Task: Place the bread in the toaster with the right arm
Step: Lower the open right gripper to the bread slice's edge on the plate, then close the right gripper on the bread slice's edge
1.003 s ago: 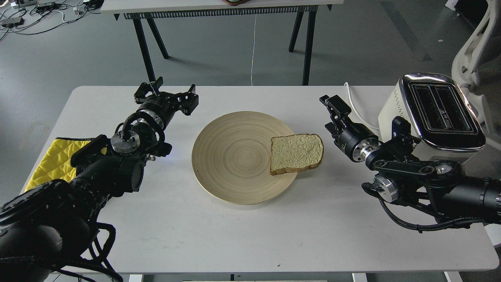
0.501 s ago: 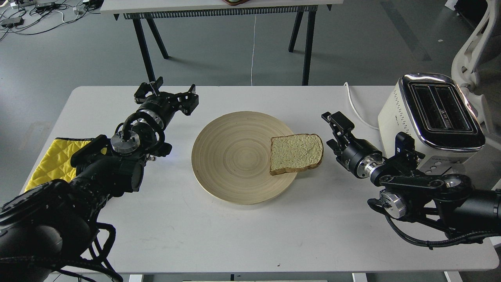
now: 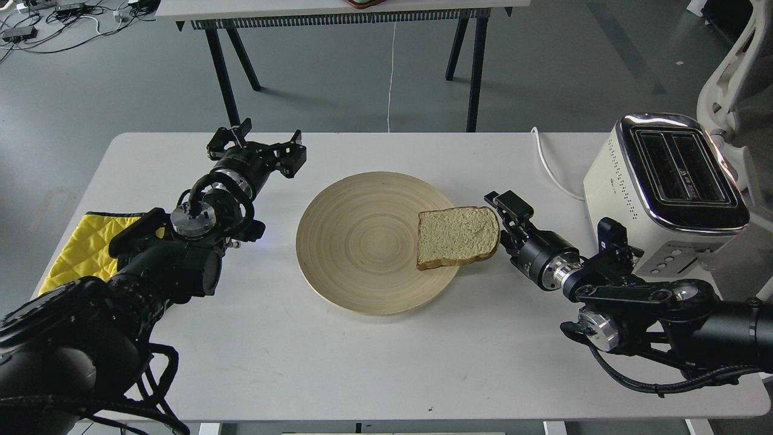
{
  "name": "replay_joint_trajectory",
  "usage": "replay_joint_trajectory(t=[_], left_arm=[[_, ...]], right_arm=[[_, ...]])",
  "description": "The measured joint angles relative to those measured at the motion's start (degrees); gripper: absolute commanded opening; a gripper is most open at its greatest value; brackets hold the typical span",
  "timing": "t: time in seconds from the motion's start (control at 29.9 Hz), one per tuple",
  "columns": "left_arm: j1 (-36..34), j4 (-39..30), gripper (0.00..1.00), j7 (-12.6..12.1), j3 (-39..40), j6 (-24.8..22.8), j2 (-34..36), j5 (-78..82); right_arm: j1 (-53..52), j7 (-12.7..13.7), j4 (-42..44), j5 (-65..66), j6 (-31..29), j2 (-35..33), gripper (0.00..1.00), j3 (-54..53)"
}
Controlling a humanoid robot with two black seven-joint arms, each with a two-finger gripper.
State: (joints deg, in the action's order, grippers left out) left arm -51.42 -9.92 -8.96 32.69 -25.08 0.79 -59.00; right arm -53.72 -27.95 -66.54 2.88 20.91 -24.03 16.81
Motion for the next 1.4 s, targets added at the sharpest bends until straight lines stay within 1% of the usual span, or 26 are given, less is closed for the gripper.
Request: replay_joint_trajectory(t=[0.03, 0.33, 0.53, 0.77, 0.94, 1.4], left_arm=[[0.0, 0.0, 1.0, 0.0, 0.0, 0.0, 0.0, 0.0], [0.0, 0.02, 1.0, 0.0, 0.0, 0.01, 0.0, 0.0], [0.0, 0.02, 1.0, 0.0, 0.0, 0.01, 0.0, 0.0], [0.0, -0.01, 1.0, 0.0, -0.01, 0.01, 0.0, 0.0], [0.0, -0.01, 1.0, 0.0, -0.01, 0.01, 0.0, 0.0], [0.0, 0.01, 1.0, 0.0, 0.0, 0.0, 0.0, 0.0]], right_arm=[[0.0, 0.0, 0.0, 0.1, 0.01, 0.0, 0.64, 0.12], [-0.14, 0.0, -0.43, -0.05, 0.01, 0.2, 0.58, 2.9], [-0.15, 0.0, -0.44, -0.07, -0.05, 0.23, 0.5, 2.96], [-0.24, 0.0, -0.44, -0.14, -0.08, 0.38, 0.48, 2.97], [-0.32, 0.05, -0.44, -0.15, -0.1, 0.39, 0.4, 2.96], [-0.65, 0.39, -0.62, -0.15, -0.65, 0.39, 0.25, 2.87]])
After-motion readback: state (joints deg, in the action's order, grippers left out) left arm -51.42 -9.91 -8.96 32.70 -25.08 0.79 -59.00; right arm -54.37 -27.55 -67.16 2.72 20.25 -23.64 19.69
